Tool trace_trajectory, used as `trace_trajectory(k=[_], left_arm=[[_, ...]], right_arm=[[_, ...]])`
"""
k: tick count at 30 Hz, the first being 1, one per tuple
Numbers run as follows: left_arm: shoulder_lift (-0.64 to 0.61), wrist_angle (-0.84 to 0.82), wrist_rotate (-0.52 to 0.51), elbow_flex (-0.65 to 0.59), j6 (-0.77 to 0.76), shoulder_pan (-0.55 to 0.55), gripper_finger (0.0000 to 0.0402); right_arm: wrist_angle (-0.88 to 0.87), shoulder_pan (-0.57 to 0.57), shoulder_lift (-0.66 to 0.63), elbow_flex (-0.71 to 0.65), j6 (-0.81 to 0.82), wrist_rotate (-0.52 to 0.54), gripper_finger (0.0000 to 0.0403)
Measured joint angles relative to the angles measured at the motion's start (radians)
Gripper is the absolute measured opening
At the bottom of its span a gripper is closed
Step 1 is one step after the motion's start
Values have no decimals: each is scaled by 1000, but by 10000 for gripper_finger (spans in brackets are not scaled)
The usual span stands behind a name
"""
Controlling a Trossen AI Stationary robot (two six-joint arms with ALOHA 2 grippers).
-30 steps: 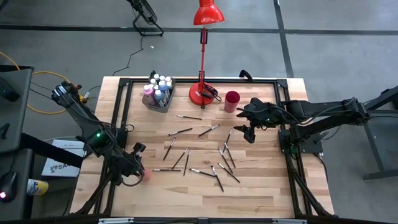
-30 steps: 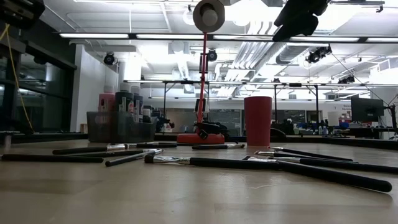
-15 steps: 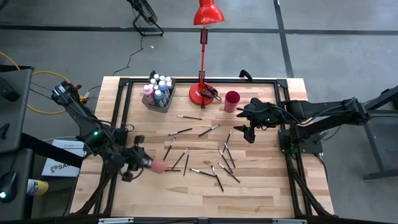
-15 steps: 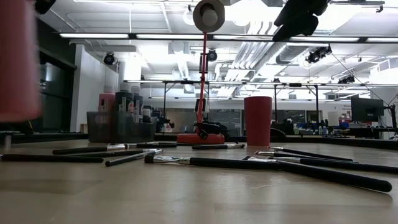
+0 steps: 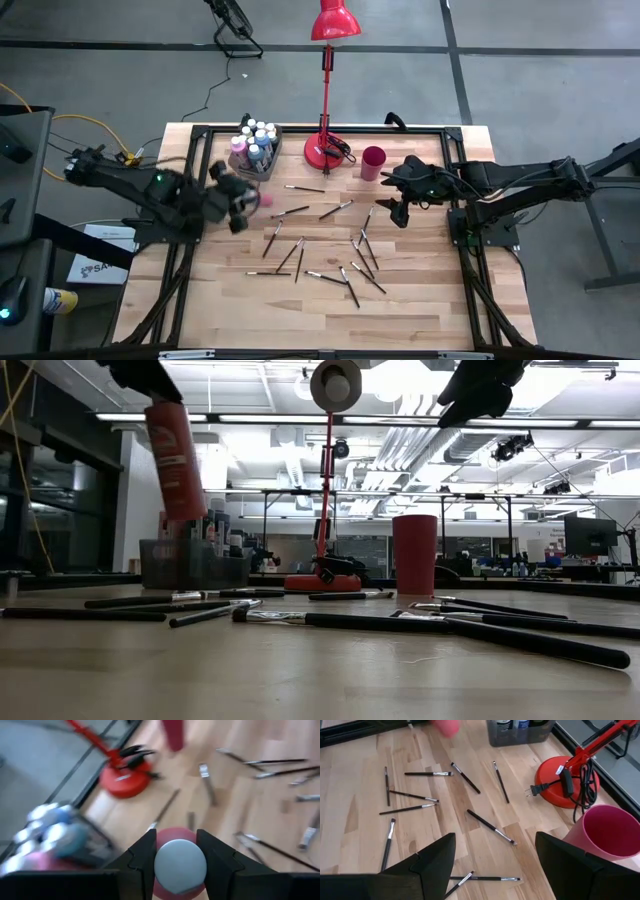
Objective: Pick & Place Paint Supplies
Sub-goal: Put the large pink paint bottle into the bin
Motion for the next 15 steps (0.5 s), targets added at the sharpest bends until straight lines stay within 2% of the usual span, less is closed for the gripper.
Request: trace_trajectory(k=[5, 15], left_arm=[[-1, -148, 25, 73, 15, 161, 114], [20, -140, 33, 113, 210, 442, 114]], right_arm=[[0, 0, 0, 0, 4, 14, 267], [7, 0, 0, 0, 23, 79, 267]])
